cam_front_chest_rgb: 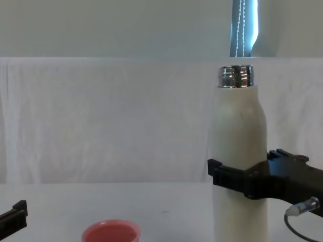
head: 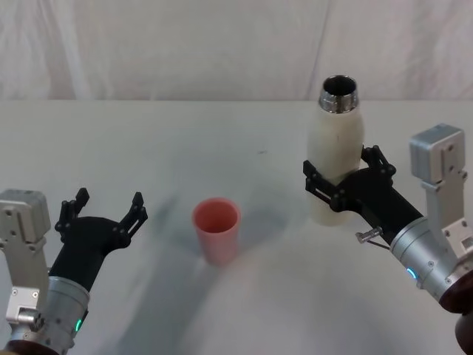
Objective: Grasp the thermos with one hand and pour water into the cup lid.
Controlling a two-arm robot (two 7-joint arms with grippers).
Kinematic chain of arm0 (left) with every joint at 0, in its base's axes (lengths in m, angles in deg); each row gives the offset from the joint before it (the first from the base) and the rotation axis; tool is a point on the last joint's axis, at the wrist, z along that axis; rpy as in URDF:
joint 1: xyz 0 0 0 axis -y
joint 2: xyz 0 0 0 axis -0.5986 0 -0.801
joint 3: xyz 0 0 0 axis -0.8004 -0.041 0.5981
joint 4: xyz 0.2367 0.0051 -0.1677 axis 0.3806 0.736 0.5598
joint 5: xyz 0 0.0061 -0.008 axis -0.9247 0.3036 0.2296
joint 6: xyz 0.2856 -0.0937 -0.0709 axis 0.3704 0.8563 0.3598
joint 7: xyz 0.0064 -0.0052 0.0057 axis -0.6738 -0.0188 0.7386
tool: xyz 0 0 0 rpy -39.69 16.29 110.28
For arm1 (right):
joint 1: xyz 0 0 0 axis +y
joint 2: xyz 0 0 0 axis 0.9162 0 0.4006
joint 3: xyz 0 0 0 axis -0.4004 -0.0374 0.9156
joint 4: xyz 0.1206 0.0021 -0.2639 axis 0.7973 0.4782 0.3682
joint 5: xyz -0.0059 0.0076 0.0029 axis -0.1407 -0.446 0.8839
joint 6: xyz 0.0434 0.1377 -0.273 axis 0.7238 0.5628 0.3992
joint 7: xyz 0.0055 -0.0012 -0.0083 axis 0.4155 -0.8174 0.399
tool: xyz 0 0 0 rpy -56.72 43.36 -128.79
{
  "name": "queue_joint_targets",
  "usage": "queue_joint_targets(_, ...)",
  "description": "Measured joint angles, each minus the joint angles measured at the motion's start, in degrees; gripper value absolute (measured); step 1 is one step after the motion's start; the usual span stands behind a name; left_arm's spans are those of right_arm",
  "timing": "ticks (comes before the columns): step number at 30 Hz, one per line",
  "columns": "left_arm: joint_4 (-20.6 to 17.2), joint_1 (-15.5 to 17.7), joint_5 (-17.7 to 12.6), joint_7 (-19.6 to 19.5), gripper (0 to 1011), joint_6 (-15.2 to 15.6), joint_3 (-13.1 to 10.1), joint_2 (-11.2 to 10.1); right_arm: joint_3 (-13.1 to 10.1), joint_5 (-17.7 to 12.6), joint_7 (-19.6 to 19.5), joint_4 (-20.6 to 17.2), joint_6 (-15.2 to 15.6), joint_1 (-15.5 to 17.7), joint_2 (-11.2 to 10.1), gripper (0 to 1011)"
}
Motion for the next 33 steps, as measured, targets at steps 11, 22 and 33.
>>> queue_joint_targets(11,0.0,0.0,0.0,0.0,1001,0.0,0.0,0.0,-0.5,-5.9,0.8,0.3,2.2,0.2,-0.3,958)
queue_joint_targets(22,0.0,0.0,0.0,0.0,1001,0.0,0.0,0.0,0.4,-7.4,-0.6,0.4,1.5,0.2,-1.7,958)
queue_joint_targets(33,0.0,0.0,0.0,0.0,1001,0.0,0.0,0.0,1.7,-7.9,-2.1,2.0,-0.9,-0.1,-2.9,958)
